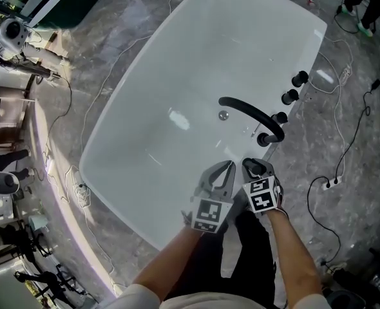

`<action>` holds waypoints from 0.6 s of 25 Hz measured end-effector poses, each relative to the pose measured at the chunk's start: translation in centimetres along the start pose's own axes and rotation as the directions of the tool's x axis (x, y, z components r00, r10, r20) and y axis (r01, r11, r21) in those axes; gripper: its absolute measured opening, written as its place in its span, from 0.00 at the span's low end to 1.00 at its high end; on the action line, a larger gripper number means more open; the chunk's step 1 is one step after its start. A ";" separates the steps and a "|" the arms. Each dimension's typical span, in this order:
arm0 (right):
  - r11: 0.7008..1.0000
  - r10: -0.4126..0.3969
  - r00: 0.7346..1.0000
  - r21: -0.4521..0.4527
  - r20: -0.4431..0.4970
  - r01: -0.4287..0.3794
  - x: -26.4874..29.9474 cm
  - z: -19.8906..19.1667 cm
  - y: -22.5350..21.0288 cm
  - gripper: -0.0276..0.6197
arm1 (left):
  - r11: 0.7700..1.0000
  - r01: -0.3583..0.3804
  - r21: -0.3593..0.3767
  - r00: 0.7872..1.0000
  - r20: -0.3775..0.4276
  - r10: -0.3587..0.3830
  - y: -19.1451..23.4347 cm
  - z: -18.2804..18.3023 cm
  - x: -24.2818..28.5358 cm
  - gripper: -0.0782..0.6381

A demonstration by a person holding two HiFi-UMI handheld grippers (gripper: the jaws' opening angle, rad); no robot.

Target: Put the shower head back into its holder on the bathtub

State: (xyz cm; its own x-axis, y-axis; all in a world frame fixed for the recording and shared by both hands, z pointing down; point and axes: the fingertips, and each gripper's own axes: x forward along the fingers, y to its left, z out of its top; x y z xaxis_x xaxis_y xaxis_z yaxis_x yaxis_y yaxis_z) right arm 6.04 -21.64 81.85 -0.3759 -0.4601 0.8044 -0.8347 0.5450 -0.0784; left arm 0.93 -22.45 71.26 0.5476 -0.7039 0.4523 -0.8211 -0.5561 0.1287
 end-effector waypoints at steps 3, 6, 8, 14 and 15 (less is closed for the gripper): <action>1.000 -0.004 1.000 -0.001 0.009 0.004 0.0 0.0 0.1 0.26 | 1.000 -0.002 0.003 1.000 0.000 0.002 0.0 0.2 0.0 0.13; 1.000 -0.004 1.000 0.009 0.019 0.004 0.0 0.3 0.2 0.26 | 1.000 -0.001 0.006 1.000 -0.002 0.001 0.1 0.6 -0.2 0.13; 1.000 0.005 1.000 0.006 0.026 -0.005 -0.1 0.5 0.3 0.26 | 1.000 0.001 0.010 1.000 -0.003 -0.001 0.0 0.9 -0.3 0.13; 0.999 0.041 0.998 0.014 0.051 -0.042 -0.9 1.1 0.6 0.27 | 1.000 0.006 0.012 1.000 -0.009 -0.006 -0.6 1.0 -0.6 0.13; 0.999 0.042 0.998 0.018 0.052 -0.043 -1.1 1.0 0.6 0.27 | 1.000 0.007 0.012 1.000 -0.011 -0.007 -0.7 1.0 -0.6 0.13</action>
State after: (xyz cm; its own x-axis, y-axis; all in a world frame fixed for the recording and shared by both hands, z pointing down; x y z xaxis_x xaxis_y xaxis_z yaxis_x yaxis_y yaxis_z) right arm 5.53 -21.49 80.34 -0.4311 -0.4723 0.7689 -0.8248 0.5517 -0.1235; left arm 1.34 -22.05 70.03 0.5517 -0.6952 0.4608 -0.8152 -0.5663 0.1217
